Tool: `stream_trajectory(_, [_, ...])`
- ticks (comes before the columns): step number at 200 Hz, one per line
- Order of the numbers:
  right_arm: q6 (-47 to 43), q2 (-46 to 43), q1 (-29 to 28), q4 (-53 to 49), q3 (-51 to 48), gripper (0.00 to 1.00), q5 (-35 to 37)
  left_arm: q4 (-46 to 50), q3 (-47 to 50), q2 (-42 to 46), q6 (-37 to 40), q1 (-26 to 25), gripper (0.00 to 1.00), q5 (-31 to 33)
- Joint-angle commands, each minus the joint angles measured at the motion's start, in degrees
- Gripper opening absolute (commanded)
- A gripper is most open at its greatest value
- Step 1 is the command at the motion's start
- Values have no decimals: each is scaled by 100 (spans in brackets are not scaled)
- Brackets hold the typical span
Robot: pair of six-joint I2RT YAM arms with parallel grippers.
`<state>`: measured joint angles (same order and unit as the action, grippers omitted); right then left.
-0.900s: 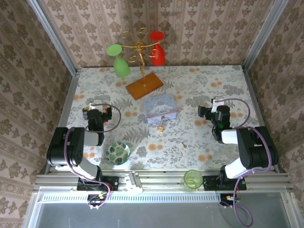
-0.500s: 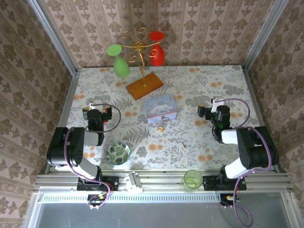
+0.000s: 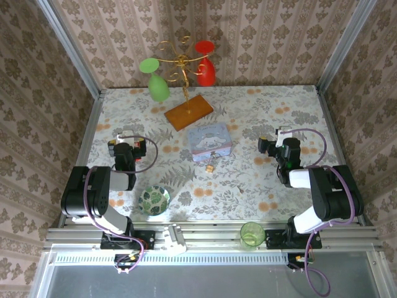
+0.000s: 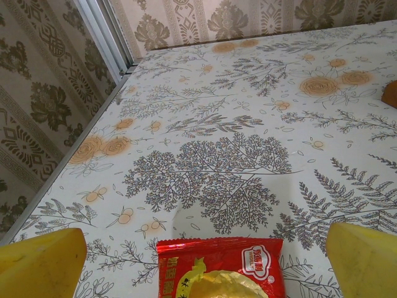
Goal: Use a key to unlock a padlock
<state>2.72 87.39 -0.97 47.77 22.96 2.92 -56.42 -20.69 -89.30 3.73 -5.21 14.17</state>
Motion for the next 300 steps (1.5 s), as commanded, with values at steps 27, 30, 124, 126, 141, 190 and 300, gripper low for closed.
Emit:
stream_trajectory(27, [-94, 23, 32, 57, 59, 100, -38, -5, -21, -30, 18, 100, 100, -170])
stream_trajectory(30, [-91, 23, 34, 57, 59, 100, -44, 21, -27, -29, 8, 111, 100, -211])
stream_trajectory(124, [-98, -36, 36, 46, 54, 100, -77, -240, 197, 182, -142, 223, 100, -194])
stream_trajectory(126, [-103, -55, 31, 8, 58, 100, -91, -234, 210, 237, -137, 210, 100, -129])
stream_trajectory(141, [-115, -397, 21, -433, 154, 100, -91, 114, 226, 686, -26, 81, 100, 31])
stream_trajectory(190, [660, -1686, 18, -3343, 1064, 100, -182, 2763, -360, 2493, -787, -251, 100, 163])
stream_trajectory(300, [1944, -2605, -2472, -7899, 2126, 98, -254, 5470, -1152, 3807, -2599, -3573, 100, -1244])
